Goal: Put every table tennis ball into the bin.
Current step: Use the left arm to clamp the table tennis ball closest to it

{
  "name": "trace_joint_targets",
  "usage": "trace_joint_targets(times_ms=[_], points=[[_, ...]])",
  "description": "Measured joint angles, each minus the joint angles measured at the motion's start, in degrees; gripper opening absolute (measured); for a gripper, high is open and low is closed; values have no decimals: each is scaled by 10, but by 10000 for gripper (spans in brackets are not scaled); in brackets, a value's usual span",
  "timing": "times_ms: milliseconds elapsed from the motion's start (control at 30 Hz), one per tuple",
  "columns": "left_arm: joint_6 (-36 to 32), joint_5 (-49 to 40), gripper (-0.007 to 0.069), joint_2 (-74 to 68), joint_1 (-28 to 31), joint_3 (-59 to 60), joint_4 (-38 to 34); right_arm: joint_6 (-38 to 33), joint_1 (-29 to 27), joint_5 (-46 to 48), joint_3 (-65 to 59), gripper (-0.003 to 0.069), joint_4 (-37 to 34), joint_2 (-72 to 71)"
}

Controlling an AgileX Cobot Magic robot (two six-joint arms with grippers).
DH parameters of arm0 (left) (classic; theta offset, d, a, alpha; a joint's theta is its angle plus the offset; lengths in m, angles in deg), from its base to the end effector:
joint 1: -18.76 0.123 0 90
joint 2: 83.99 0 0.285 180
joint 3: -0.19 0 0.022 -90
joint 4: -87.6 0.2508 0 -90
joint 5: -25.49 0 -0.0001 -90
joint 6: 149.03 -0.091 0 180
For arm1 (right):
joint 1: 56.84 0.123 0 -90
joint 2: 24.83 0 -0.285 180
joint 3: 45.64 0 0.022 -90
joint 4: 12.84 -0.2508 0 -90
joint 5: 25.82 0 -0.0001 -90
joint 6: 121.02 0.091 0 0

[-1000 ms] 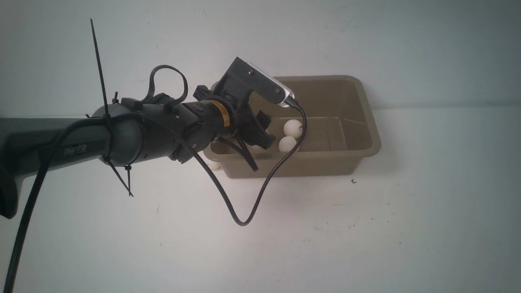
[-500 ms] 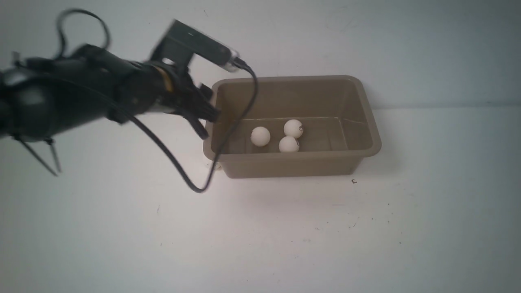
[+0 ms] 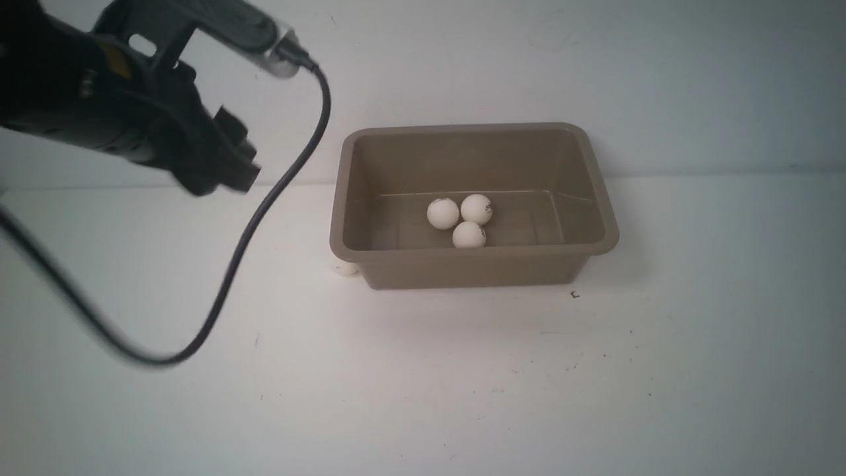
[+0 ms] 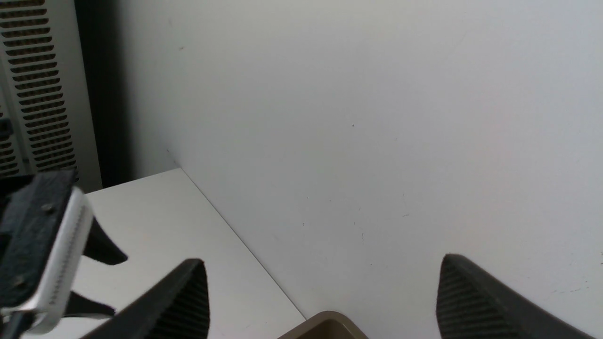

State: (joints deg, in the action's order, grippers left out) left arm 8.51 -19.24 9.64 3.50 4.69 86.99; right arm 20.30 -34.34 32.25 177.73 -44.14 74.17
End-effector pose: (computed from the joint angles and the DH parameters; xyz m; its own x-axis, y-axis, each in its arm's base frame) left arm 0.2860 -0.0787 0.3605 -0.5383 0.5356 -0.6506 0.5072 0.8225 0.2574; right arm 0.2767 0.1581 0.5369 -0.0296 -0.3581 -0.9332 -0.7897 0.5808 -0.1978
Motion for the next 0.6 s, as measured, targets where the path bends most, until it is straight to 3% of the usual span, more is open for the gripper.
trace_joint_targets(times_ms=[100,267,400,533,600], points=[[-55,-39,394,9,2,0,-14,-2,0,0,0,589,0,0],[-216,-40,394,-26,4,0,-19,-4,0,0,0,589,0,0],[-264,-17,394,-73,17,0,-36,2,0,0,0,589,0,0],[-310,21,394,-144,57,0,-109,11,0,-1,0,589,0,0],[-370,45,394,-195,91,0,-218,14,0,-1,0,589,0,0]])
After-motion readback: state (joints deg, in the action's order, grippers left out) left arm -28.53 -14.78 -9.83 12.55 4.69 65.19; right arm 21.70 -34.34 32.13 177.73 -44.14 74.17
